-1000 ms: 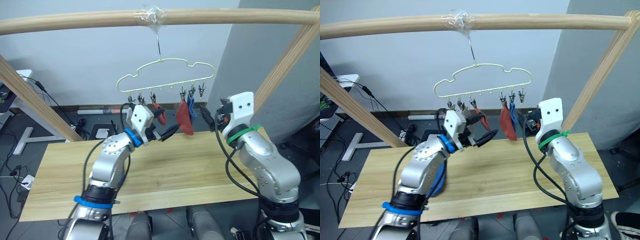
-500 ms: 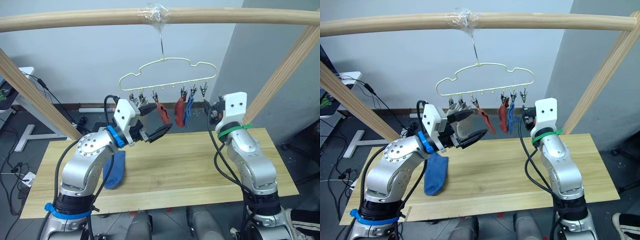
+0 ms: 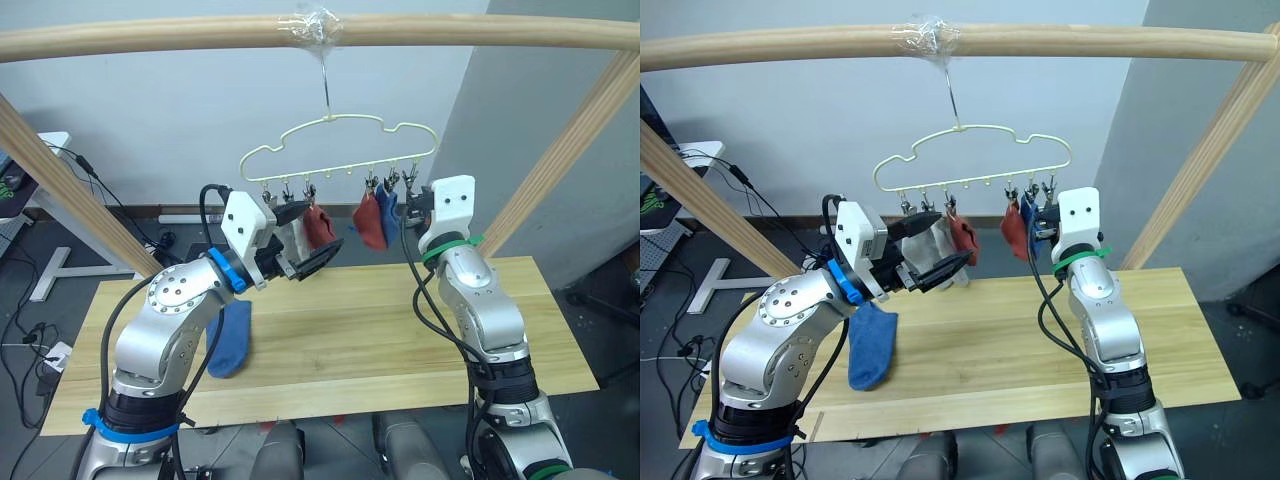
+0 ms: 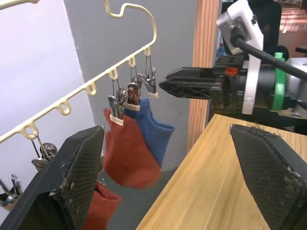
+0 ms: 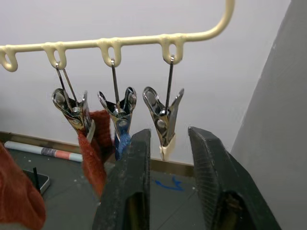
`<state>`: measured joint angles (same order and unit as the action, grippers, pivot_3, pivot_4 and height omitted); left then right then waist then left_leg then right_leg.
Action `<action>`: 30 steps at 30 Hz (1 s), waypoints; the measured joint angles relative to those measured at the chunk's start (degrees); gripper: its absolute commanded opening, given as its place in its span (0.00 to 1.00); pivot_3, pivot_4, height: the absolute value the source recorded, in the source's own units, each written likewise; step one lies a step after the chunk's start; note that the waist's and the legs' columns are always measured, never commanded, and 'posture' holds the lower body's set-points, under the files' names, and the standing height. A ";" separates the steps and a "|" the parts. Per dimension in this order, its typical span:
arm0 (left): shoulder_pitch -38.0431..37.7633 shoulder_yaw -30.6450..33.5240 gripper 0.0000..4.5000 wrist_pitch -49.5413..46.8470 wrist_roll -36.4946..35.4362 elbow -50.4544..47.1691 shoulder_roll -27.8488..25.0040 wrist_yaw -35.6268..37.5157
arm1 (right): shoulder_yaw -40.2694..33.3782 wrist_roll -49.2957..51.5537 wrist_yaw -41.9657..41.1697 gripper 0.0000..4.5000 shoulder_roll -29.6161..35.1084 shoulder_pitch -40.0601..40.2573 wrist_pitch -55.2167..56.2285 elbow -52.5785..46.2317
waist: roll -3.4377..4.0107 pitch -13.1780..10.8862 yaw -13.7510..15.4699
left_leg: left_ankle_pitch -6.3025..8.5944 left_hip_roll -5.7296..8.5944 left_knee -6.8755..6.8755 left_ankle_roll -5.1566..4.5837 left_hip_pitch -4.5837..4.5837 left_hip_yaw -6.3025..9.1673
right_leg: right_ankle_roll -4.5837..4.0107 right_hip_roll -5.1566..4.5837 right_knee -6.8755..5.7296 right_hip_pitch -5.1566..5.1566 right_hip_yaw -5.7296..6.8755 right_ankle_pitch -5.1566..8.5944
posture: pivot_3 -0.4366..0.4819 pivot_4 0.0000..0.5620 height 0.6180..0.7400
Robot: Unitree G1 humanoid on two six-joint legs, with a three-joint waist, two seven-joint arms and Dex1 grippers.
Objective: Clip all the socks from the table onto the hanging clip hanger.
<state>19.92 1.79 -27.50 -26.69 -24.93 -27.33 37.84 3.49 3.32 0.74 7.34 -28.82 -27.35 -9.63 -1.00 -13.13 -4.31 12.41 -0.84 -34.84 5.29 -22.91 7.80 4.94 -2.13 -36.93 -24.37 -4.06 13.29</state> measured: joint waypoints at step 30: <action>2.14 0.00 0.96 0.00 -0.19 0.08 0.06 -1.10 | -0.11 -6.75 1.50 0.31 -2.23 -8.54 5.39 13.97 | 0.01 -0.01 1.11 | 0.00 0.01 -0.01 0.00 0.01 0.00 | -0.02 -0.01 -0.04 0.00 0.01 -0.08 | 0.54 0.38 1.00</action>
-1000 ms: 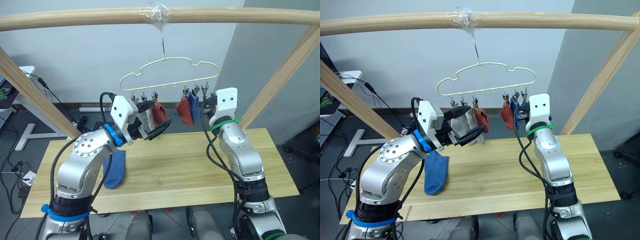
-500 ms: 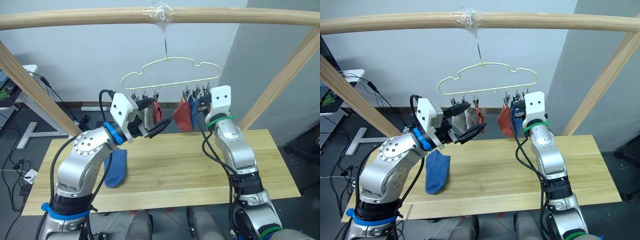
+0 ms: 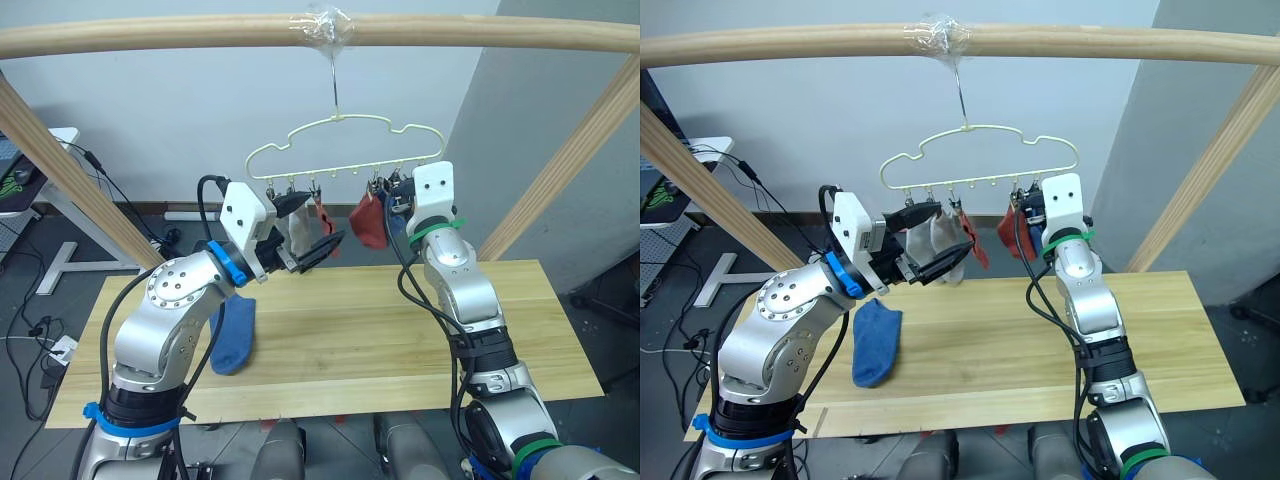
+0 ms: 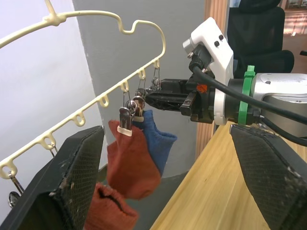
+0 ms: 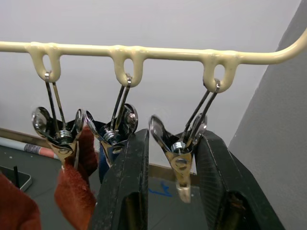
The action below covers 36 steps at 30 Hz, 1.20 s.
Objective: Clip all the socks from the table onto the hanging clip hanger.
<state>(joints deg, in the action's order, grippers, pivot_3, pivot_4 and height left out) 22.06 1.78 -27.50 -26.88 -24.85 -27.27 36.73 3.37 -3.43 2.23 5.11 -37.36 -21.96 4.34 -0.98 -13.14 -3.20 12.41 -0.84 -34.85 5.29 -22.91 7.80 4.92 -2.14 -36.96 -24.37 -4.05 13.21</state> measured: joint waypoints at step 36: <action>2.16 0.00 0.96 -0.68 -0.97 0.01 1.17 -1.05 | -1.09 0.00 0.08 0.75 -0.30 -1.94 0.10 0.50 | 0.00 0.00 -0.02 | 0.00 0.00 0.00 0.00 0.01 0.00 | -0.01 0.00 -0.01 0.00 0.00 -0.01 | 0.53 0.38 1.00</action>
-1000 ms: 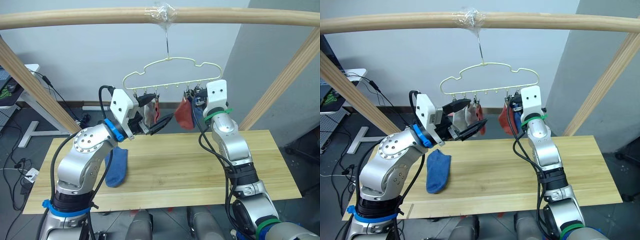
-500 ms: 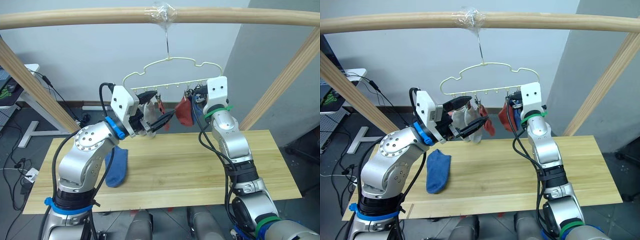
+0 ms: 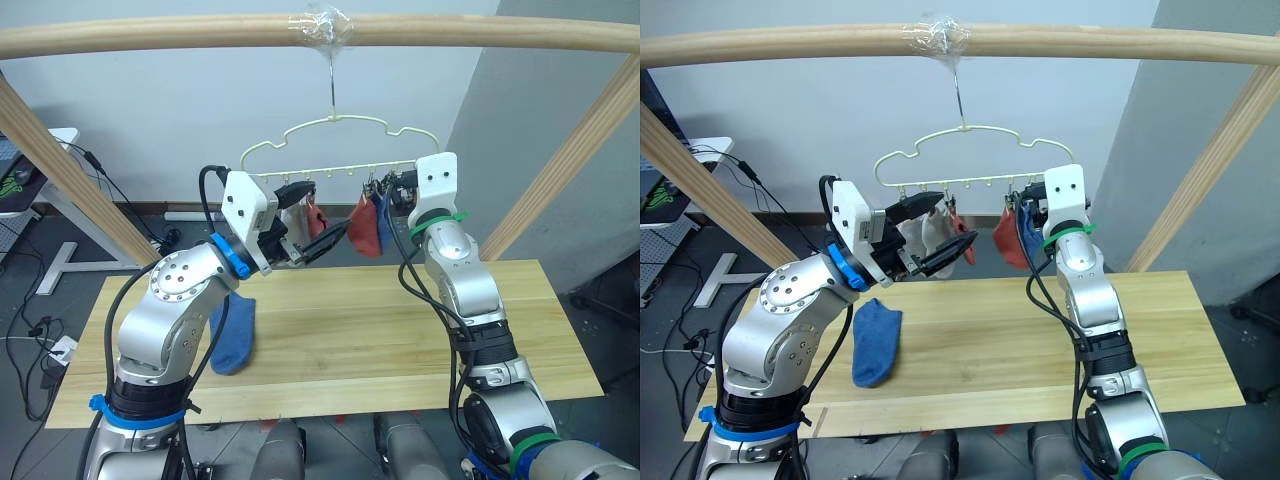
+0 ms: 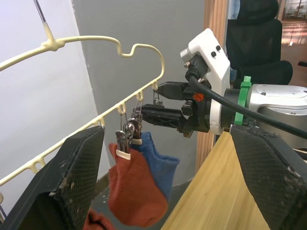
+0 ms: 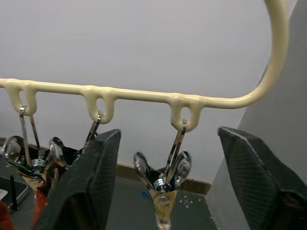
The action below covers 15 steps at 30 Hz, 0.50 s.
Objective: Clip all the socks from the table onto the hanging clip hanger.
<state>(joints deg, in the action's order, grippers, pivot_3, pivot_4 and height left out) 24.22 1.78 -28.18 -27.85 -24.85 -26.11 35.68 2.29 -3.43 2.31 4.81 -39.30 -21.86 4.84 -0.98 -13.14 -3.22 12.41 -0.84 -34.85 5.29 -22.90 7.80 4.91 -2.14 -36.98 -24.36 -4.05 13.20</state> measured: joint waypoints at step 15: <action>0.00 0.00 0.96 0.00 0.00 0.00 0.01 -0.04 | -0.02 0.02 -0.03 0.67 -0.60 0.00 0.00 0.00 | 0.00 0.00 0.00 | 0.00 0.00 0.00 0.00 0.00 0.00 | 0.00 0.00 0.00 0.00 0.00 0.00 | 0.53 0.38 1.00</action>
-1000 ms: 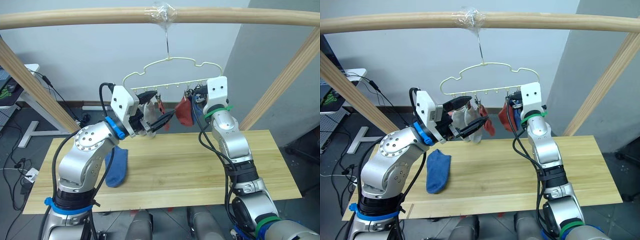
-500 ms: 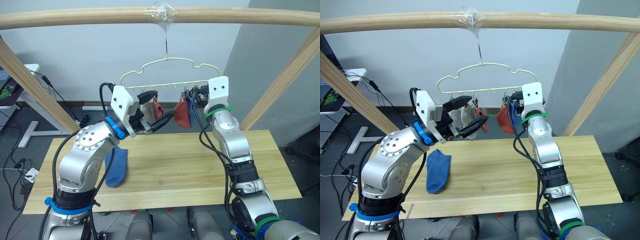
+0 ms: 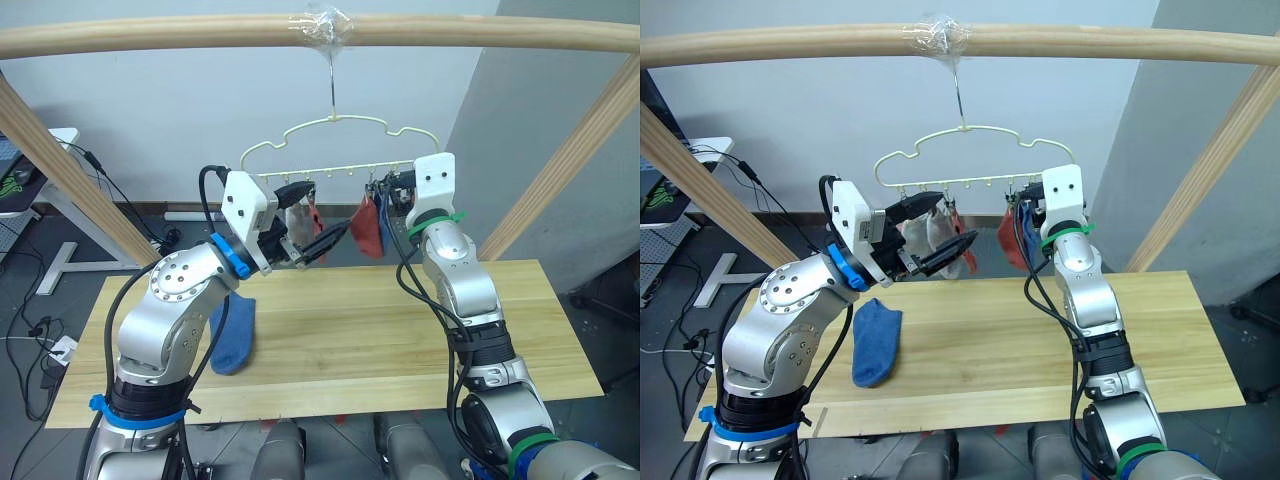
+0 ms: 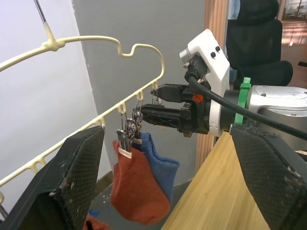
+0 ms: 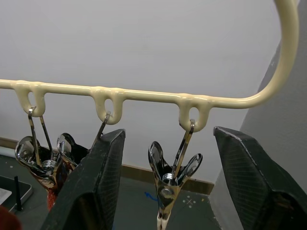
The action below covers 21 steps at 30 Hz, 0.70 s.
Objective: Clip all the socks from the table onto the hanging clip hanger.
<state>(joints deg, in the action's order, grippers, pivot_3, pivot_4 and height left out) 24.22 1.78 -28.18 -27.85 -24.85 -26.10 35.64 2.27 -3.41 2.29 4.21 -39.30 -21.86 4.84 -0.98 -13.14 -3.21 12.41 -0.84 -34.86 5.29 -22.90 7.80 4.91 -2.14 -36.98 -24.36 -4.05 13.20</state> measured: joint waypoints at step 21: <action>0.00 -0.01 0.96 0.00 0.00 0.00 0.01 -0.01 | -0.53 0.06 0.25 0.48 -1.41 -0.22 -0.18 2.39 | 0.00 0.00 0.00 | 0.00 0.00 0.00 0.00 0.00 0.00 | -0.01 0.00 0.00 0.00 0.00 -0.01 | 0.54 0.38 1.00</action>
<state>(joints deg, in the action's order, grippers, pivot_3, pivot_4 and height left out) 24.22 1.77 -28.18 -27.85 -24.85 -26.09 35.63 1.74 -3.35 2.53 2.80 -39.52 -22.04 7.23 -0.98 -13.14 -3.21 12.41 -0.84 -34.85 5.29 -22.89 7.80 4.90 -2.14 -36.98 -24.37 -4.05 13.19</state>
